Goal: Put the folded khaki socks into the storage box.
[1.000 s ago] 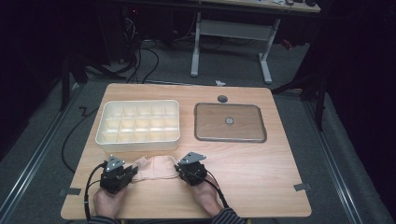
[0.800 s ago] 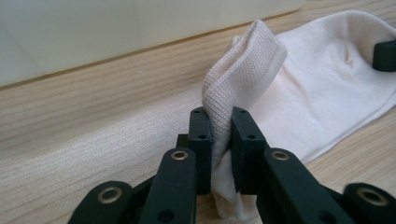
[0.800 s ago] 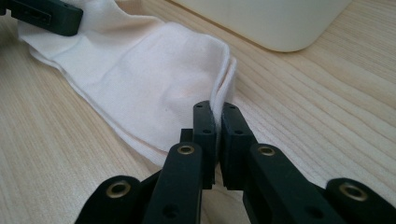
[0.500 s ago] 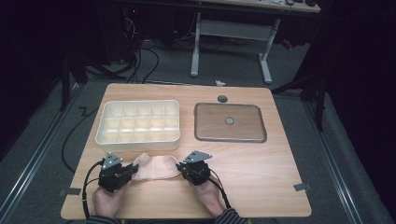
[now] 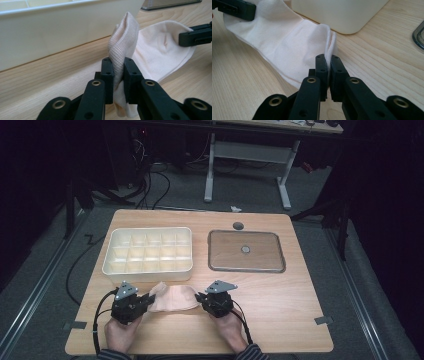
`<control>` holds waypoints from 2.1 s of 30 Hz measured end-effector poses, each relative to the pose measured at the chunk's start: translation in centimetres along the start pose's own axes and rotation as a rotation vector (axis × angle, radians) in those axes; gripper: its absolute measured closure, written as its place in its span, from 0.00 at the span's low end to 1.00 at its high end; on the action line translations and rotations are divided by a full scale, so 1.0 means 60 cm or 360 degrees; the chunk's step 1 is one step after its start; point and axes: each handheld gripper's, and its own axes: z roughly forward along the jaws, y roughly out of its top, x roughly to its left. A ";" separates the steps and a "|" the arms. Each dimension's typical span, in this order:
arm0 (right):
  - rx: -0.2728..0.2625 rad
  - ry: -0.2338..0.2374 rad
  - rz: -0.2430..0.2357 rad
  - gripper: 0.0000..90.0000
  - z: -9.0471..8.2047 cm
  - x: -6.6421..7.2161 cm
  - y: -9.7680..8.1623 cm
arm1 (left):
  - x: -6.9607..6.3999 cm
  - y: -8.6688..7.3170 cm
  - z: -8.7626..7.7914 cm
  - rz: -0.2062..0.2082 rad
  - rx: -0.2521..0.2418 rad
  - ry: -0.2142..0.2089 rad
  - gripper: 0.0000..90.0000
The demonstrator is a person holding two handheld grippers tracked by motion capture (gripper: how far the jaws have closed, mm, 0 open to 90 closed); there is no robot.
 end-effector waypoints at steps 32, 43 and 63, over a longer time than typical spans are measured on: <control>-0.0028 -0.0103 0.0097 0.96 -0.071 -0.056 -0.035 | -0.064 0.033 0.051 0.0100 -0.0006 -0.0152 0.89; -0.0019 -0.0150 0.0144 0.96 -0.089 -0.075 -0.050 | -0.080 0.035 0.072 0.0115 -0.0001 -0.0177 0.89; 0.0043 -0.0221 0.0163 0.96 -0.081 -0.092 -0.075 | -0.091 0.027 0.118 0.0204 0.0089 -0.0059 0.85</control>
